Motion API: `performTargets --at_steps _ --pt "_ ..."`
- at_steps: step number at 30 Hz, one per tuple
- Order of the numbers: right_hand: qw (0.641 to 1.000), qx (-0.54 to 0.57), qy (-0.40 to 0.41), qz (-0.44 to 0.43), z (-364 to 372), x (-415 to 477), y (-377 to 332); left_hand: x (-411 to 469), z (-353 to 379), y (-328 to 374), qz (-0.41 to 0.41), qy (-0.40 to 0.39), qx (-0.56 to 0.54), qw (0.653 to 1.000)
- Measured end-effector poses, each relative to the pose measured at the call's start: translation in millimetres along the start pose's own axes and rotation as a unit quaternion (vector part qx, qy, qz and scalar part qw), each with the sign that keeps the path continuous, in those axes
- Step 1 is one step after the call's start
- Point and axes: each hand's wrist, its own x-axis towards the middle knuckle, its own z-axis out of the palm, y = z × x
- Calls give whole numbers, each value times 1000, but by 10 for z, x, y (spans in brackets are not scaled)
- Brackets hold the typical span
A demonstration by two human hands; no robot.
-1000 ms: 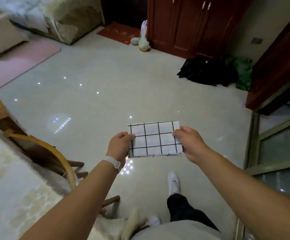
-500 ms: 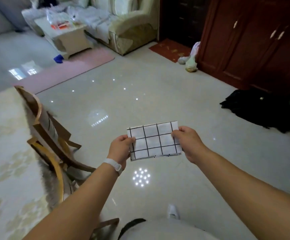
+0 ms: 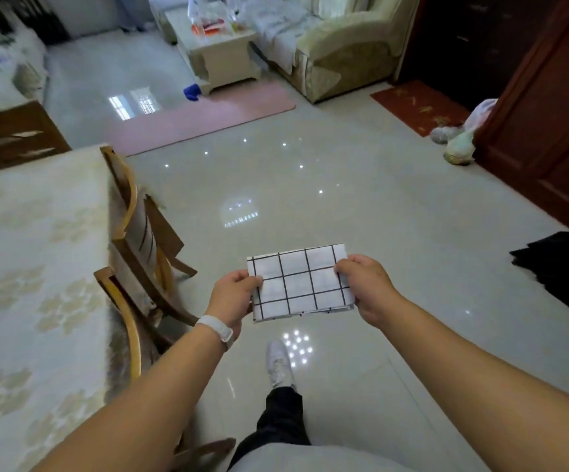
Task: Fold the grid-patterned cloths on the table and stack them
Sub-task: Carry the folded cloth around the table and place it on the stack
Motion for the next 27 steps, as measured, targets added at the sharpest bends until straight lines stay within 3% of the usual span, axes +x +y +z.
performTargets --at_steps 13,19,27 --pt "997 -59 -42 -10 1506 1605 -1169 1999 -751 1114 9 46 -64 997" --pt "994 -61 -83 -27 2150 2051 -1652 2475 -1174 1642 46 77 -97 991" --pt "989 -70 -127 -8 2814 2697 -1960 2996 -1532 1860 18 132 -112 985"
